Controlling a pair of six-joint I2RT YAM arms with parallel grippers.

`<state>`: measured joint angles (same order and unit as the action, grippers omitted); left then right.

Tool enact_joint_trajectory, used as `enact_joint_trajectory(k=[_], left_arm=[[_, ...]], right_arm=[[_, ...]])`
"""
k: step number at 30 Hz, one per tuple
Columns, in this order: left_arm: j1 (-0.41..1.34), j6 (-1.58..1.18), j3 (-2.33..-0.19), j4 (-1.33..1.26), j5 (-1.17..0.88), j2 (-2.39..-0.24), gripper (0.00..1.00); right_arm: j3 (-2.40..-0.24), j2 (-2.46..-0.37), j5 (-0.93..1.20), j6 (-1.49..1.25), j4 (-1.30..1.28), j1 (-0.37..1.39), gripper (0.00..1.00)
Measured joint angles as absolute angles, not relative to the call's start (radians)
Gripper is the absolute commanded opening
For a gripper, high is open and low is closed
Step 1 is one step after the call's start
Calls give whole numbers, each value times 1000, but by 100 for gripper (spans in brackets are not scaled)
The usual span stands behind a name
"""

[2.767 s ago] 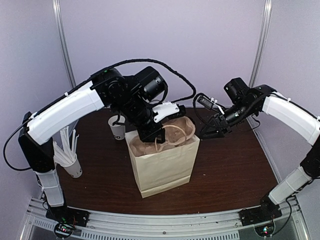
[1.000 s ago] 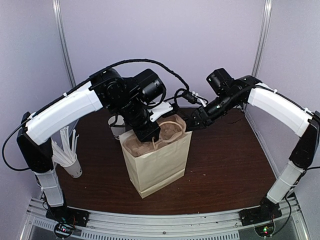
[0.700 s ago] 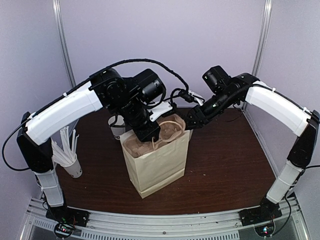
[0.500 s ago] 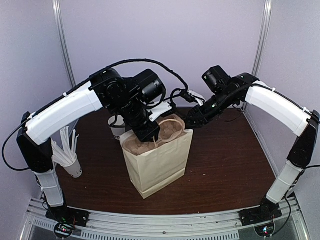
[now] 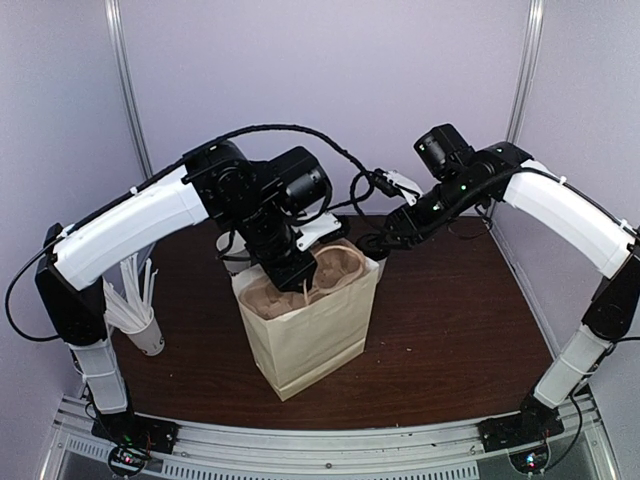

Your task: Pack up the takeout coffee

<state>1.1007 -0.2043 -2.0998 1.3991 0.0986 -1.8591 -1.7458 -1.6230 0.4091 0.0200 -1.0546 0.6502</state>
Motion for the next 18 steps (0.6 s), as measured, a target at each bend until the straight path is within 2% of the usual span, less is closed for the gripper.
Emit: enact_joint_trajectory(k=[11,18], left_arm=[[1101,-196,-2100,1410,76,-1903,0],[1101,-193,-2106,1414,76,-1906,0]], right_arm=[[-1709,-1581,406,30,-1032,650,54],[-1679,-1573,518,40,-1017,651,60]])
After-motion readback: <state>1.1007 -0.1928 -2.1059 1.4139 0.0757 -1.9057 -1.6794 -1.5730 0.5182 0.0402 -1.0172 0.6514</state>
